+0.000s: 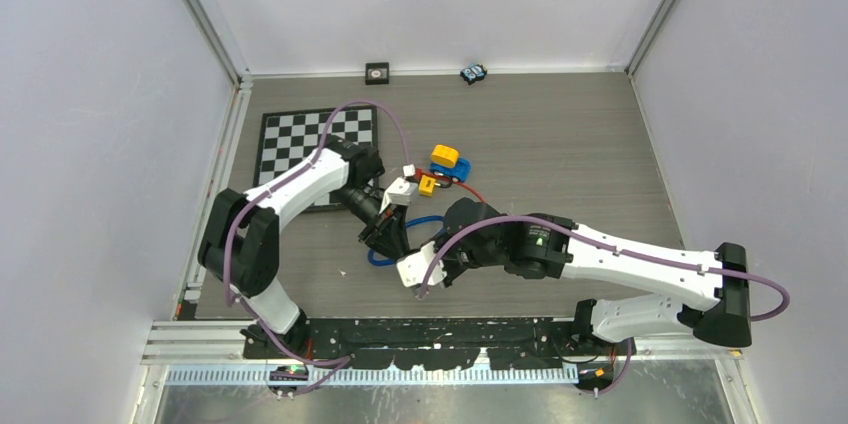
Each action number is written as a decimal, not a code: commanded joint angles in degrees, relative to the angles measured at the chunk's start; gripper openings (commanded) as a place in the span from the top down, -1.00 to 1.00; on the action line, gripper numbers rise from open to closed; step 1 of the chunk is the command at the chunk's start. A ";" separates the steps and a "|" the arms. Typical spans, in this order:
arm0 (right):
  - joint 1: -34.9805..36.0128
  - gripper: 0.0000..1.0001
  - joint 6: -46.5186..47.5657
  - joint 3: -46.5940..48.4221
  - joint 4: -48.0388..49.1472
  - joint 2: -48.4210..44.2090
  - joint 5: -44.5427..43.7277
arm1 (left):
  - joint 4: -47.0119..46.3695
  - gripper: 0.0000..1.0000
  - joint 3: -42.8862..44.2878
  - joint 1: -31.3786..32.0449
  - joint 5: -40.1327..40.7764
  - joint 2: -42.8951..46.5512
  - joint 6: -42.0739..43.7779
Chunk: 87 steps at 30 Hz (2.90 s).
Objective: Unlock with the key
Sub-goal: Unlock the lock, then place the lock at the center of the board.
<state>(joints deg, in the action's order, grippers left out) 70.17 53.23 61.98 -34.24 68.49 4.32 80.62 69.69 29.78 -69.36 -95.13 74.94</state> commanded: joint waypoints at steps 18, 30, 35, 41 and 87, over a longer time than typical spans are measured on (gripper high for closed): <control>-5.70 0.99 -14.99 -0.98 4.43 0.48 4.15 | -19.79 1.00 -4.44 0.19 0.54 11.26 -19.73; -18.55 0.99 -32.42 -4.40 8.53 -1.72 20.16 | -36.80 1.00 -9.97 0.28 7.72 17.10 -28.83; -23.60 0.99 -38.52 -5.04 10.52 -0.17 27.55 | -40.02 1.00 -11.99 1.08 10.29 18.62 -28.95; -27.27 0.99 -41.34 -4.81 10.06 1.71 32.31 | -41.40 1.00 -12.83 2.31 11.16 19.17 -28.77; -44.95 -0.32 -16.08 18.11 -8.72 36.51 5.26 | -21.90 1.00 -19.06 8.44 11.93 27.78 -4.00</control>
<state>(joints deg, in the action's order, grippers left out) 25.61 34.65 76.25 -40.64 103.04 10.09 58.61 50.85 37.87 -56.47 -69.12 69.58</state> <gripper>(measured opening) 0.678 0.221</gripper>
